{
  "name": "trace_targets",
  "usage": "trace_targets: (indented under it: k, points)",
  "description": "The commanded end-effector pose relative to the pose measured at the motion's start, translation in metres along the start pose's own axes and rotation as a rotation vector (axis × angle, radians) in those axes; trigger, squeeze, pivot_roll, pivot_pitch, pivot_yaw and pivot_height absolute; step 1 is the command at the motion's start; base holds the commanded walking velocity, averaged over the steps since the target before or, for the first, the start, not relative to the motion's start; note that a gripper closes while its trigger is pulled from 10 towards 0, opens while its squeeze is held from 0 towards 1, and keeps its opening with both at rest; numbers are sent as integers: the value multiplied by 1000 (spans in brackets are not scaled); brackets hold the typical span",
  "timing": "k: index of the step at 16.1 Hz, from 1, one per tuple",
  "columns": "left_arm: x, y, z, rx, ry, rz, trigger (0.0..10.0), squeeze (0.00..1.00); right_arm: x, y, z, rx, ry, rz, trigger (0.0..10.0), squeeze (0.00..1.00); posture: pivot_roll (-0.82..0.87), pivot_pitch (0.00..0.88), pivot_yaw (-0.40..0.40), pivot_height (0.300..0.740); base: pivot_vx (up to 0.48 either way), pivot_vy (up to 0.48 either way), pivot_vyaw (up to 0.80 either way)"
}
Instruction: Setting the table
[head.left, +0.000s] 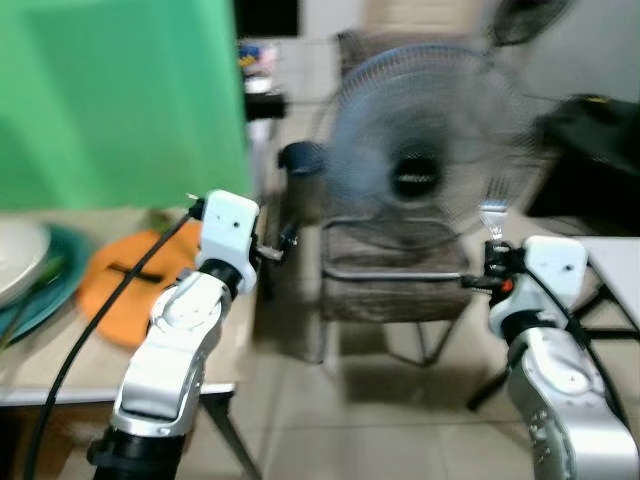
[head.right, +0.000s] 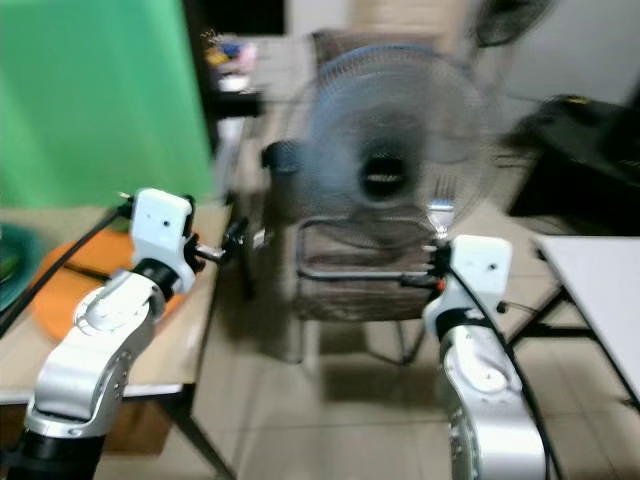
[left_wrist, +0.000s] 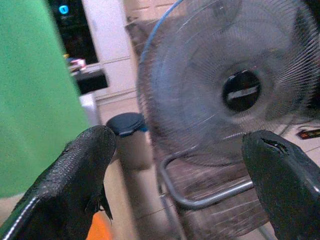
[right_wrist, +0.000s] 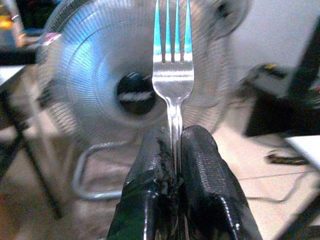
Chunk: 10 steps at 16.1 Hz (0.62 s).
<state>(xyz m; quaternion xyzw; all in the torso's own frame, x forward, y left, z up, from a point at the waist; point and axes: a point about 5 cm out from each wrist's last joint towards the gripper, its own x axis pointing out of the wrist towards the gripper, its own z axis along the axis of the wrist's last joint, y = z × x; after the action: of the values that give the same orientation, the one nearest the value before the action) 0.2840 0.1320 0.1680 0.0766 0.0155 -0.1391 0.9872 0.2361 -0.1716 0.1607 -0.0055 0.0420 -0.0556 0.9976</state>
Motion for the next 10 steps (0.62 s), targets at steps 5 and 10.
trace_targets:
  k: [5,10]
  points:
    - [2,15,-1,21,14,108,10000,0,8,0,14,3,-56,-12,10000,0,15,0,-16,740,0,0,-480]
    - [1,14,0,68,4,111,10000,0,6,0,7,9,-33,-53,10000,0,12,0,-10,740,0,0,-480]
